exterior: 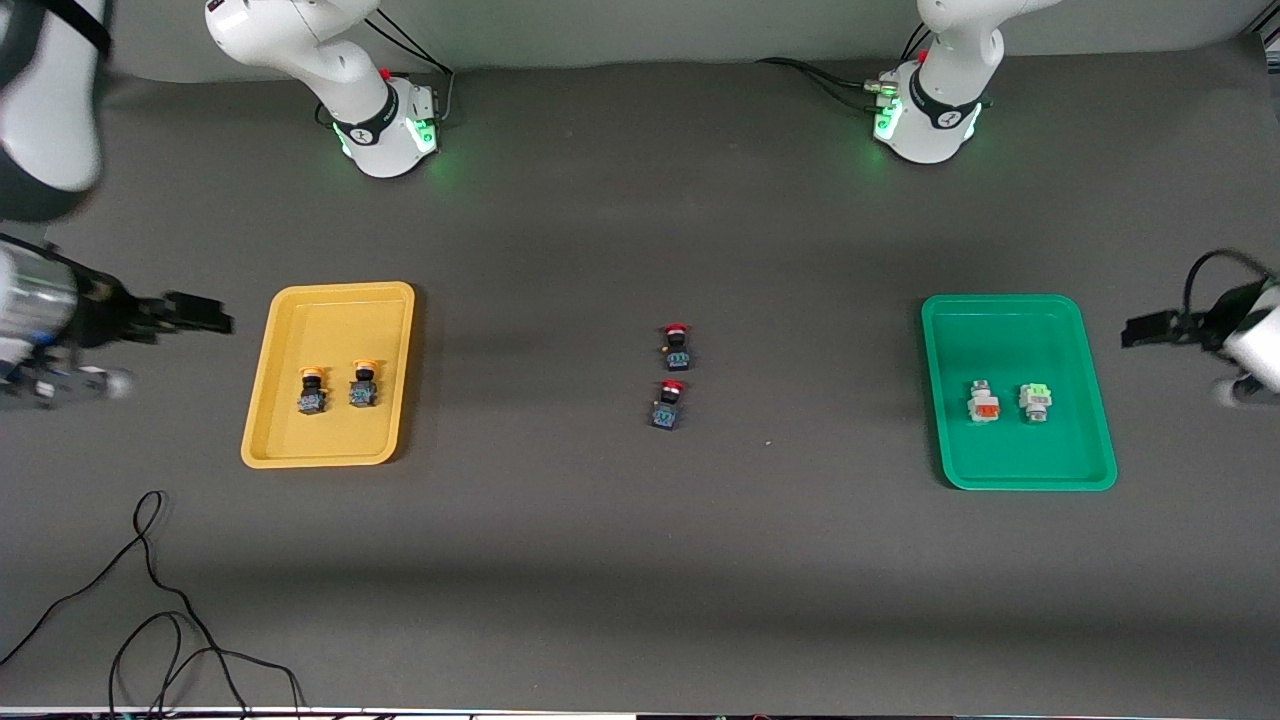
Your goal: Place green and yellow buttons in trays
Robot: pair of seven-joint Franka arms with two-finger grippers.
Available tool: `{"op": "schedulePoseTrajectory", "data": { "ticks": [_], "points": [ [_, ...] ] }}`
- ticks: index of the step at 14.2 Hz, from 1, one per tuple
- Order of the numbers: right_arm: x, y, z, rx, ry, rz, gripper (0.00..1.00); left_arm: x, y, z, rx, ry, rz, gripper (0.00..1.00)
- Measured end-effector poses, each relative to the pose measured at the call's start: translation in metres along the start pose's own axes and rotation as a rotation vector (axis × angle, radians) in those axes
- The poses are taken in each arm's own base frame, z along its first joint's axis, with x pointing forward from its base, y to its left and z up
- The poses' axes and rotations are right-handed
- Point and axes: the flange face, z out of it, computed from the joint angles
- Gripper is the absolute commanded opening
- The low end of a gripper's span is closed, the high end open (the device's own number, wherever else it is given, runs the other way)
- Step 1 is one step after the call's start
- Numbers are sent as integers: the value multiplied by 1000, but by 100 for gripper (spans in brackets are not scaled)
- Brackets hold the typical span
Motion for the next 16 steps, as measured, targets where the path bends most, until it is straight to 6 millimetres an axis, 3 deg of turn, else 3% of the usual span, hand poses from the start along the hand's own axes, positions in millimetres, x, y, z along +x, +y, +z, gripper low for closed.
{"op": "schedulePoseTrajectory", "data": {
  "ticks": [2, 4, 8, 12, 16],
  "points": [
    [-14, 24, -20, -1, 4, 48, 100, -20, 19, -33, -12, 24, 13, 100],
    [-23, 37, -21, -5, -34, 82, 100, -34, 50, -55, -8, 34, 46, 100],
    [-21, 28, -17, -10, -52, 117, 100, -46, 109, -75, 4, 33, 66, 100],
    [-18, 12, -15, -21, -57, 105, 100, -49, 116, -93, 5, 60, 42, 100],
    [-16, 18, -12, -10, -62, 106, 100, -48, 125, -94, 6, 61, 8, 100]
  ]
}}
